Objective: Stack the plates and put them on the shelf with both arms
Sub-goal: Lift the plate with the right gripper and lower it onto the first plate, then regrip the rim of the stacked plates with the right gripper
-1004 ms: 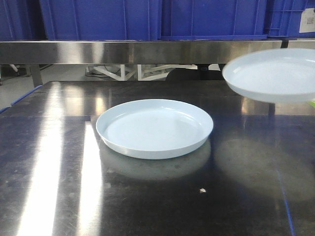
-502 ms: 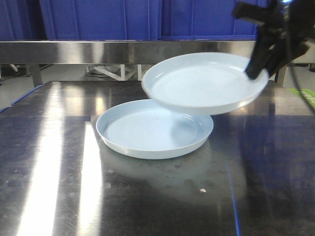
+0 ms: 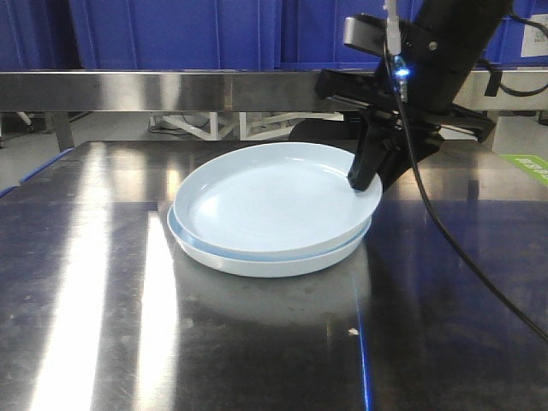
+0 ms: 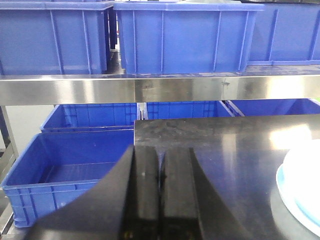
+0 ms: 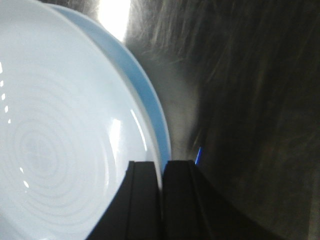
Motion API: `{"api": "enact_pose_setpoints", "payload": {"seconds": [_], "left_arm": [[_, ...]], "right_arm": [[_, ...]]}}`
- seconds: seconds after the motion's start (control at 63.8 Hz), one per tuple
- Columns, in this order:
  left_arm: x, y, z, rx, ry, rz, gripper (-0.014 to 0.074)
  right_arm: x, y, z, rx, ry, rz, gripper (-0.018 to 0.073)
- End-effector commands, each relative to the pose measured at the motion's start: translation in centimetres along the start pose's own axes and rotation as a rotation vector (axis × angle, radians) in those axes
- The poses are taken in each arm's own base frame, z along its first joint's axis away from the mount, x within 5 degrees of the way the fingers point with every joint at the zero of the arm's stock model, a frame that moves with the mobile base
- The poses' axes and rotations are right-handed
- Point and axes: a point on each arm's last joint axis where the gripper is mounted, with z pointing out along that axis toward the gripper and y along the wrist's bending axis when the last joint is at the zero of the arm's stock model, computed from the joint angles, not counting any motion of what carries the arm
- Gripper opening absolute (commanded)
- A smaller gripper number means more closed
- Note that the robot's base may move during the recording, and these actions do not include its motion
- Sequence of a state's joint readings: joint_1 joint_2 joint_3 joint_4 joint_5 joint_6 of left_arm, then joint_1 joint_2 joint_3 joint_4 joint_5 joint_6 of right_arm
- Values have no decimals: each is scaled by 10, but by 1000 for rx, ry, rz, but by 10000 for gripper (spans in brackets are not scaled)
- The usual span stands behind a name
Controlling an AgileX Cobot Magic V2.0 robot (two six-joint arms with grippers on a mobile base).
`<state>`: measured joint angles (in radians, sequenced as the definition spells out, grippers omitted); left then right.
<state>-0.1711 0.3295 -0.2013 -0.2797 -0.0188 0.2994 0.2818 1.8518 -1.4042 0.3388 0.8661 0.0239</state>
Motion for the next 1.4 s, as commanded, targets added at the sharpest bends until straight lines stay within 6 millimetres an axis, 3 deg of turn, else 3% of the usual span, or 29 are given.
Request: {"api": "enact_pose_setpoints", "payload": {"seconds": [0.0, 0.345, 0.706, 1.38], "left_arm": [[-16, 2, -1, -25, -101, -4, 80], [-16, 2, -1, -25, -101, -4, 80], [-16, 2, -1, -25, -101, -4, 80], [-16, 2, -1, -25, -101, -4, 80]], "right_arm": [[-7, 10, -21, -40, -89, 12, 55], [-9, 12, -19, -41, -109, 18, 232], [-7, 9, -19, -12, -91, -6, 349], [2, 3, -7, 1, -55, 24, 353]]}}
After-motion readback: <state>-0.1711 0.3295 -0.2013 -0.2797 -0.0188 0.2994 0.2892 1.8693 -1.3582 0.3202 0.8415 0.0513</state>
